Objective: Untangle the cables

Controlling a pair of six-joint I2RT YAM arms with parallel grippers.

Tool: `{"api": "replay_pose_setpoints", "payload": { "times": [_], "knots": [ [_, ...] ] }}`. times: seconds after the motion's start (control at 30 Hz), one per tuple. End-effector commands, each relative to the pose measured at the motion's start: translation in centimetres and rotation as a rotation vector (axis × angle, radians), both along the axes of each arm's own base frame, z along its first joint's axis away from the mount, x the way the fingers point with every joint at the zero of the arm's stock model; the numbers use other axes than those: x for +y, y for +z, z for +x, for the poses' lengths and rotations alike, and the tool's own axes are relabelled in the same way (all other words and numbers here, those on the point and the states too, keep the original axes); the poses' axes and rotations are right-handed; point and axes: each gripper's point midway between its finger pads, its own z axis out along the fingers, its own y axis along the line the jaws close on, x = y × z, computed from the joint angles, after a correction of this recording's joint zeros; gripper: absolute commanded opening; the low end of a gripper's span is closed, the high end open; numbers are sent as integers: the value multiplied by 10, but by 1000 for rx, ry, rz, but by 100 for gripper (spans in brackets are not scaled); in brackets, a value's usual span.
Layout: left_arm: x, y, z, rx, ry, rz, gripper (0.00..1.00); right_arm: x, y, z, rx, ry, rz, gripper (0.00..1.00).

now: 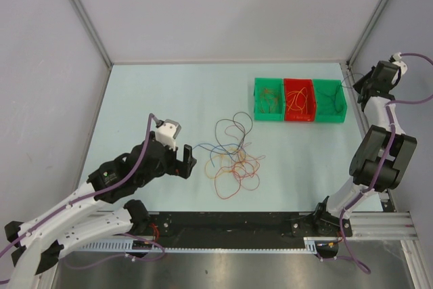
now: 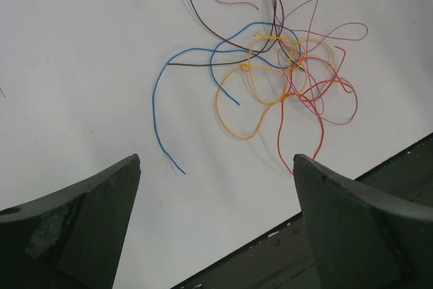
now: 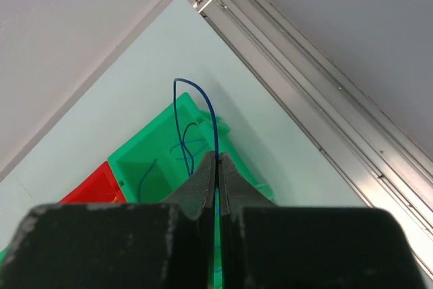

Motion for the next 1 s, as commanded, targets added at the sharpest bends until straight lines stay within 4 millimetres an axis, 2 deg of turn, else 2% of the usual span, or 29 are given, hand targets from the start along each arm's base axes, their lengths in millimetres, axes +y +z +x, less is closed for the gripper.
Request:
{"api": "replay_pose_setpoints", "payload": {
  "times": [0.0, 0.27, 0.4, 0.5, 0.53, 0.63, 0.77, 0.97],
  "knots": [
    [-2, 8, 2, -20, 2, -35, 100, -6, 19, -8, -34, -42, -16, 0],
    [-2, 8, 2, -21, 3, -36, 100, -8, 24, -11, -43, -56, -31, 0],
    [-2, 8, 2, -20, 1, -34, 100, 6, 24, -5, -51, 9, -14, 0],
    [-3, 8, 2, -20, 2, -37, 100, 28, 18, 1, -29, 71, -30, 0],
    [-2, 8, 2, -20, 1, -34, 100, 41, 14, 4, -18, 99, -32, 0],
    [-2, 8, 2, -21, 1, -37, 100, 62, -5, 7, 24, 141, -23, 0],
    [-2, 9, 1, -24, 0, -41, 100, 77, -26, 8, 65, 164, 4, 0],
    [-1, 11, 1, -29, 1, -51, 100, 77, -60, 4, 149, 151, 48, 0]
  ]
}}
